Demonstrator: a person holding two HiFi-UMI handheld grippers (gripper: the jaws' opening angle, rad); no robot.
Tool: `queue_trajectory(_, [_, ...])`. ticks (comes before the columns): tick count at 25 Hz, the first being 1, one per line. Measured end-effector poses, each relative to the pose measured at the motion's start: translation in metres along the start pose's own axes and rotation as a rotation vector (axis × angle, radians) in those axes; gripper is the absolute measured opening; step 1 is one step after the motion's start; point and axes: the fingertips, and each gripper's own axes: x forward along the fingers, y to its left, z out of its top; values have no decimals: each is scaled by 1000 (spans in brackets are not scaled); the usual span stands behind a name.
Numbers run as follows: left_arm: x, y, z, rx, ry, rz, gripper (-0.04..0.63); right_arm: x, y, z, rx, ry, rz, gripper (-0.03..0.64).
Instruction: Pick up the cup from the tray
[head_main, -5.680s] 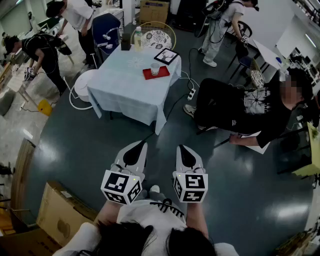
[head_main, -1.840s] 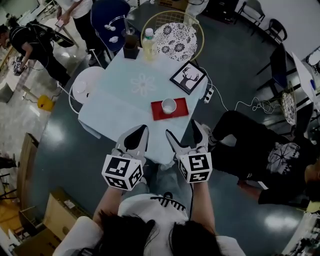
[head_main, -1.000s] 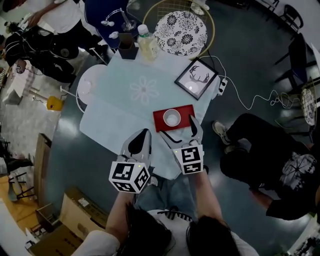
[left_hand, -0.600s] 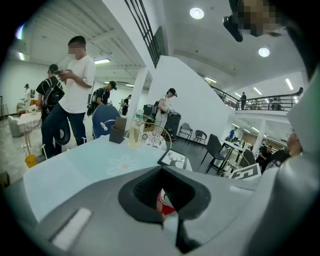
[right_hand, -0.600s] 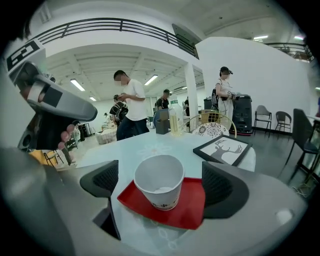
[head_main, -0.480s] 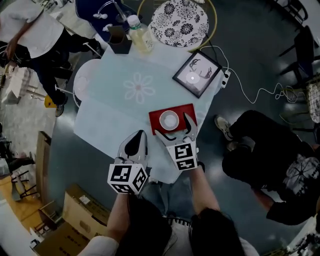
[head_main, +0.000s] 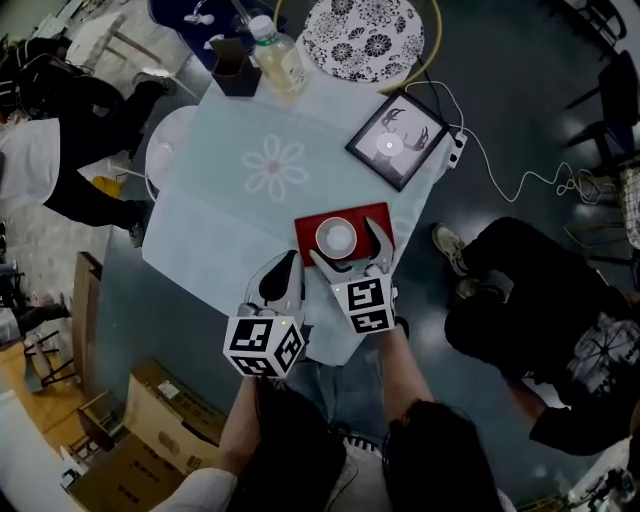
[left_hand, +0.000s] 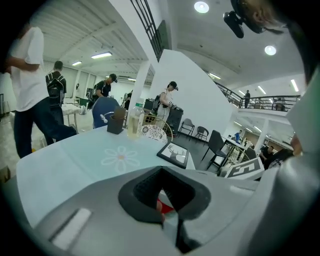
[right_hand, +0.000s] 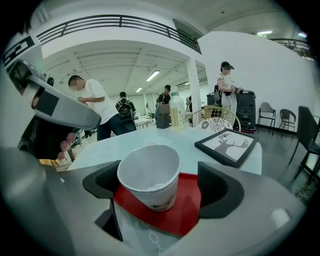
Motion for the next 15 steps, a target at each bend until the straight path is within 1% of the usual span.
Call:
queue_trajectory(2, [1, -2, -2, 5, 10, -10, 0, 0, 2, 0, -4, 1, 8, 462])
queue_trajectory(3, [1, -2, -3, 7, 13, -11, 0, 0, 3, 1, -7, 1, 8, 426])
queue_trajectory(4, [0, -1, -5, 6, 15, -8, 0, -1, 4, 0, -14, 2, 6, 370])
queue_trajectory(5, [-2, 0, -5, 3, 15, -3, 0, -2, 5, 0, -22, 6, 6, 359])
queue_trajectory(10, [-11, 1, -5, 5, 16, 11, 0, -9, 12, 6, -53, 3, 30, 354])
queue_trajectory(15, [-24, 6, -2, 2, -4, 27, 0, -29, 21, 23, -68, -33, 24, 353])
